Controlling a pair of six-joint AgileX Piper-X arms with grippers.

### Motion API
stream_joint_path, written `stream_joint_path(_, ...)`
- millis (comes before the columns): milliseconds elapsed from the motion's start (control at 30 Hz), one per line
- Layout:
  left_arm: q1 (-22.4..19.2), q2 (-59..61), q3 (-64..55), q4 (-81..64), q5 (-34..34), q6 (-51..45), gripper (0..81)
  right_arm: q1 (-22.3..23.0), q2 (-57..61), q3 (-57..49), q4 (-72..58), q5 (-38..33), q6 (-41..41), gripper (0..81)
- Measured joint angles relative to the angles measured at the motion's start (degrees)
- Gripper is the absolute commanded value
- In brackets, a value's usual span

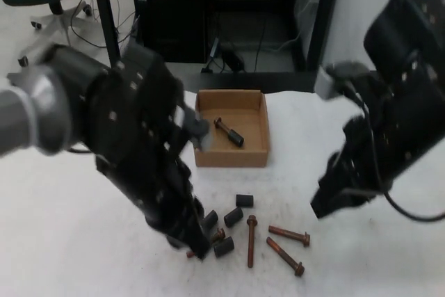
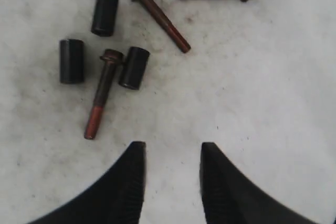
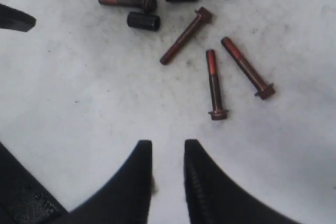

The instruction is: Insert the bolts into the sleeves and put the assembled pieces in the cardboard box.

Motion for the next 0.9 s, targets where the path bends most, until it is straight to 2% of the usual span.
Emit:
stream_joint_path(267,-6.42,3.8,0.0,2.37,-10.69,2.73,33.4,-2.81,-0.17,2.97,-0.67,-3.82,0.58,21.0)
stream_joint_path(600,-6.59,6.47,0.0,-5.38,-17.15,2.89,33.4,-3.66,-3.55,3.04,-1.12,-5.09,0.58,21.0)
stream_joint_path(900,-6.59,11.98,0.0,-8.5,-17.68,3.27,33.4,-3.66,-5.49,3.04,-1.25,-5.09,1.48,21.0)
